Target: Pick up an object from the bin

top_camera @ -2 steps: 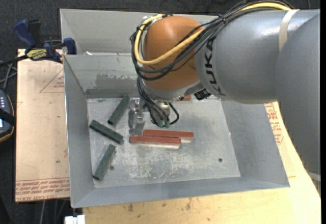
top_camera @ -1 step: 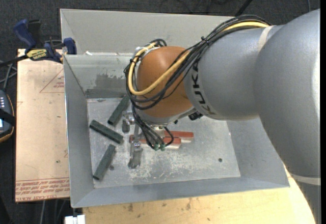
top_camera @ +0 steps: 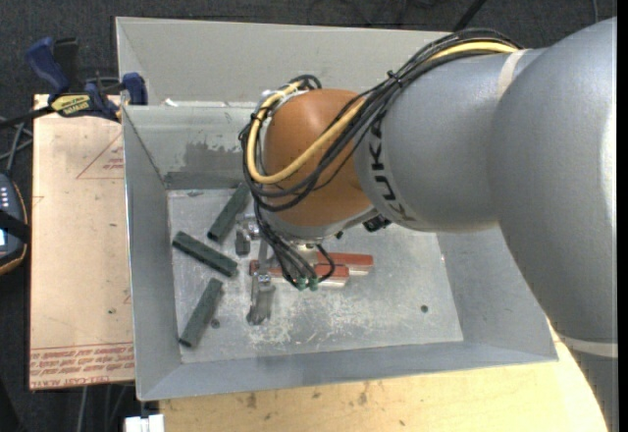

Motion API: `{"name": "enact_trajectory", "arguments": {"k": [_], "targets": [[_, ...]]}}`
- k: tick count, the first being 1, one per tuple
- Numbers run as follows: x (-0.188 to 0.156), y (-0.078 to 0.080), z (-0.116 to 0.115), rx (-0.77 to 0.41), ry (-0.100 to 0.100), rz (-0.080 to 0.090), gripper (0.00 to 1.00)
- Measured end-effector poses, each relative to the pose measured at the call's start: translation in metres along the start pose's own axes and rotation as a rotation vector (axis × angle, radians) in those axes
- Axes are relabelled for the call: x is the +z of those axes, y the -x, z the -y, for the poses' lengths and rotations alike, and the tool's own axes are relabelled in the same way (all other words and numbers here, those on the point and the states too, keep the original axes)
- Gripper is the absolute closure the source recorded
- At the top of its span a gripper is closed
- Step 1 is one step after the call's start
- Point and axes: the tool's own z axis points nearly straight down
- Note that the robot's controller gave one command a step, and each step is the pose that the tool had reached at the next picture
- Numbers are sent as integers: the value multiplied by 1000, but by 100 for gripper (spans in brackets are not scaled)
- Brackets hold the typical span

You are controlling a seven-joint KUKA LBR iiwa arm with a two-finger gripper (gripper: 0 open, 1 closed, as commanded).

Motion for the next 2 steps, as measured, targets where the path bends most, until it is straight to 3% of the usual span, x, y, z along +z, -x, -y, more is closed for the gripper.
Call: {"name": "enact_trajectory", "arguments": {"k": [1,2], "targets": [[34,26,-9,-95,2,11,0],[73,69,-39,-147,3,6,100]]}}
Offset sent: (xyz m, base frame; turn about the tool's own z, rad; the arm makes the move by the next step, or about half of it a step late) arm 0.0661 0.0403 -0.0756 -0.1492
